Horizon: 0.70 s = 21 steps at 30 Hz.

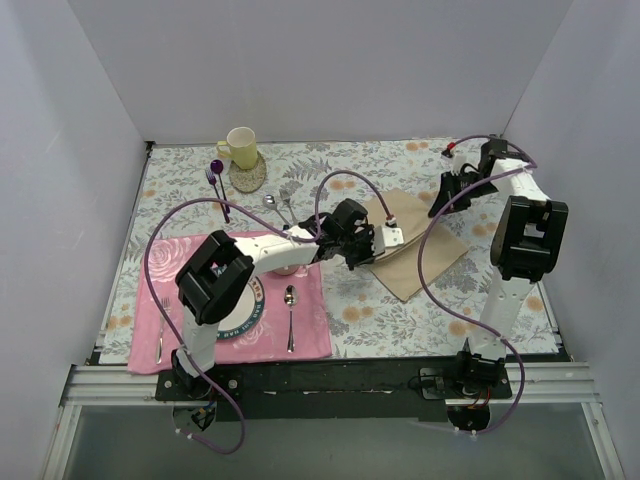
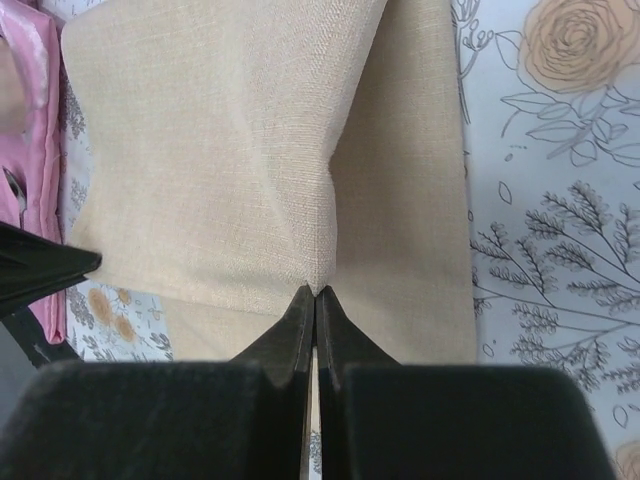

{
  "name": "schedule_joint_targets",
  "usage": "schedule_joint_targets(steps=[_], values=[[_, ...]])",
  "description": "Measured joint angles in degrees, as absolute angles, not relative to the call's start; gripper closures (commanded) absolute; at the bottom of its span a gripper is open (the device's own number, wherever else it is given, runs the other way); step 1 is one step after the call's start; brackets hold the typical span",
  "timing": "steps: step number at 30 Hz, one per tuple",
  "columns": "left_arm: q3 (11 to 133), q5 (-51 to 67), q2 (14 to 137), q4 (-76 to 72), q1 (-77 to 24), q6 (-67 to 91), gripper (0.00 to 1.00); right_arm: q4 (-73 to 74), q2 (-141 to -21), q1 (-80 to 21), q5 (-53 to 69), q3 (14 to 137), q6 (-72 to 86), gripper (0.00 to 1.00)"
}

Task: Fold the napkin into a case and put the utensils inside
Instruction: Smooth out the square-folded napkin at the center of the board.

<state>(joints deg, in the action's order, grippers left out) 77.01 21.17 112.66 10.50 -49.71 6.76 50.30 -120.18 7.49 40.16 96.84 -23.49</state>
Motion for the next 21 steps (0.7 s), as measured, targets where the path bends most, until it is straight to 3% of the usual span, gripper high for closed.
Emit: schedule_joint_targets(steps=[10, 21], values=[[80.53, 24.53, 112.12, 10.11, -55.59, 12.47, 1.0, 63.33, -120.18, 11.62, 37.34, 103.85, -31.57, 0.99], [80.75, 24.43, 119.31, 7.07, -57.1, 22.0, 1.0, 64.29, -124.07, 13.87, 32.01, 97.73, -35.2, 0.99]])
